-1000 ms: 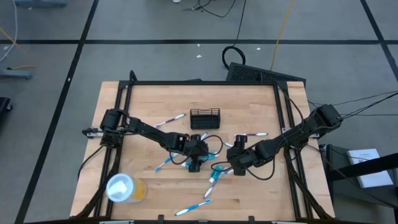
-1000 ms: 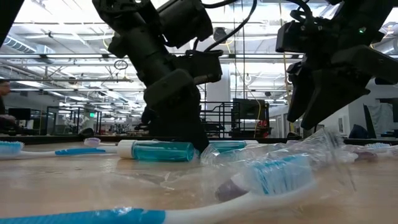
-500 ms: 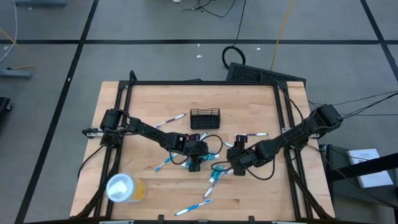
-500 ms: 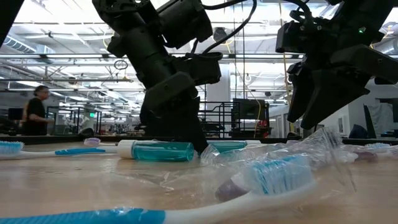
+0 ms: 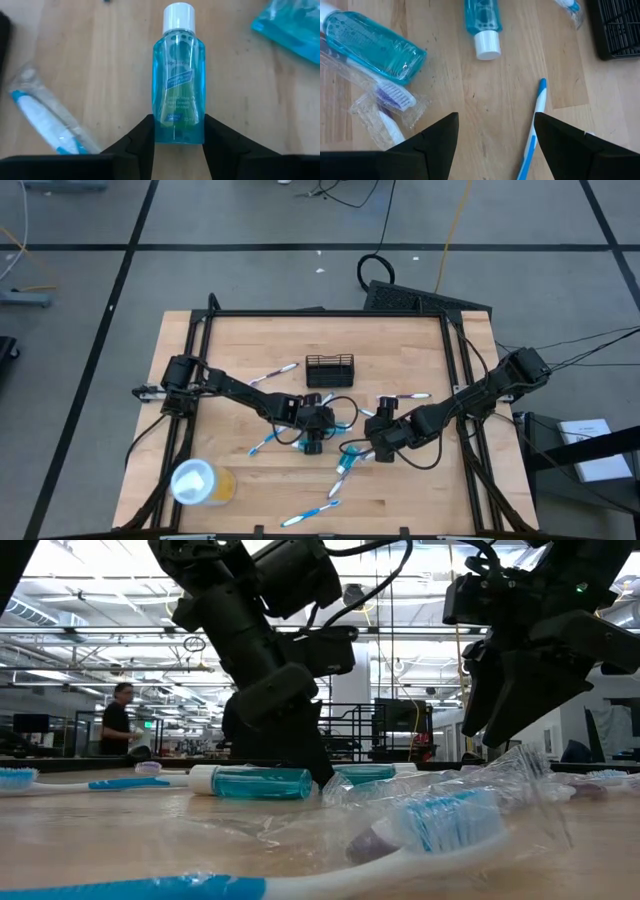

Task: Pick & Place toothbrushing station
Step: Put the blue mouthwash bottle into the black organizer

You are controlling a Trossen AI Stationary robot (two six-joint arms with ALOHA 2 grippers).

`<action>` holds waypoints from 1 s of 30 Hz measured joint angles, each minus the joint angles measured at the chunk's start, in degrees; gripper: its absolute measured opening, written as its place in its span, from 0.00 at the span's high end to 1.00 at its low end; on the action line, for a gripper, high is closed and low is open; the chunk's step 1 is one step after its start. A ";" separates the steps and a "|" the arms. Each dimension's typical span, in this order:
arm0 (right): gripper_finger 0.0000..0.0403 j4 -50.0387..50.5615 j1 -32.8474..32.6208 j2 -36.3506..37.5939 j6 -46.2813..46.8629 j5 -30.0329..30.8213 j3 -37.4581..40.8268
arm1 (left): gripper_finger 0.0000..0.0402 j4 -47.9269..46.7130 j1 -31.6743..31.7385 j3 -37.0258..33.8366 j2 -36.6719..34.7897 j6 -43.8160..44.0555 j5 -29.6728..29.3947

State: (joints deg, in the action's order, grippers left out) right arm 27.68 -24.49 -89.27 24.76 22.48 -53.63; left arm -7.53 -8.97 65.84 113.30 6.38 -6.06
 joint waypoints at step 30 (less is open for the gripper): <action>0.38 2.38 -7.66 16.31 10.93 14.98 8.32 | 0.67 0.82 -0.46 -6.33 -9.29 -0.46 -6.36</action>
State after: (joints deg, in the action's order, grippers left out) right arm 30.06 -32.15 -72.97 35.69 37.46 -45.30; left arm -6.71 -9.44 59.51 104.00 5.92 -12.42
